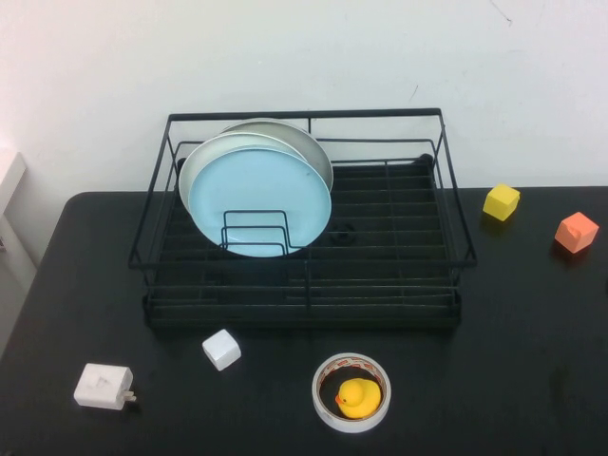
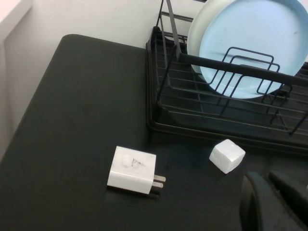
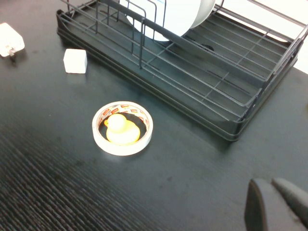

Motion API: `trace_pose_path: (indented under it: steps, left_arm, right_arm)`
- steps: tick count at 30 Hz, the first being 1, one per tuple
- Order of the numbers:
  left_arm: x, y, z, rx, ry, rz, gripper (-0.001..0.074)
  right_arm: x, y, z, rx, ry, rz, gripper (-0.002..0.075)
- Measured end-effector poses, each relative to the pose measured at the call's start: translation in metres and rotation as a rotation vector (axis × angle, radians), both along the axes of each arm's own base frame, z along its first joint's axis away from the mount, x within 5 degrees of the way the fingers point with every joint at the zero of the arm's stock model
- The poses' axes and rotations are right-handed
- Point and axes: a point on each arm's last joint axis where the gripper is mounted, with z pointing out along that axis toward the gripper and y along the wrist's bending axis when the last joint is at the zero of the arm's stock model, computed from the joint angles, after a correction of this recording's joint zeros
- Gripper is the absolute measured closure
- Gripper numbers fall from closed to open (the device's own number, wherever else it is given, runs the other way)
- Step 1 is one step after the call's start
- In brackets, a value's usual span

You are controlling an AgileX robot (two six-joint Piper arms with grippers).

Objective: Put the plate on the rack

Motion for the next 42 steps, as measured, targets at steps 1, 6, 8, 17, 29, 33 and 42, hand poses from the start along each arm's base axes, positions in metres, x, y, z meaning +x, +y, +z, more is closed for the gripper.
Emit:
trace_pose_path:
  steps: [1,6,8,17,29,33,42]
  left_arm:
    - [0.0,0.0,0.0,-0.001,0.0,0.0,0.0736]
    - [0.0,0.0,0.0,-0.014,0.002,0.004,0.0736]
    - [0.0,0.0,0.0,-0.014,0.002,0.004,0.0736]
    - [0.0,-0.0001,0.0,0.092,-0.014,-0.026,0.0736]
    - [0.0,-0.0002,0.0,0.207,-0.031,-0.058,0.0736]
    - [-0.0001,-0.0002,-0.0003,0.208,-0.027,-0.059,0.0736]
    - [-0.0002,-0.0003,-0.0004,0.207,-0.026,-0.06,0.0736]
  right_arm:
    - [0.0,0.0,0.0,0.0,0.0,0.0,0.0727]
    - [0.0,0.0,0.0,0.0,0.0,0.0,0.0727]
    - [0.0,0.0,0.0,0.0,0.0,0.0,0.0727]
    - [0.0,0.0,0.0,0.0,0.0,0.0,0.0727]
    - [0.0,0.0,0.0,0.0,0.0,0.0,0.0728]
    - [0.0,0.0,0.0,0.0,0.0,0.0,0.0728]
    - [0.0,0.0,0.0,0.0,0.0,0.0,0.0728]
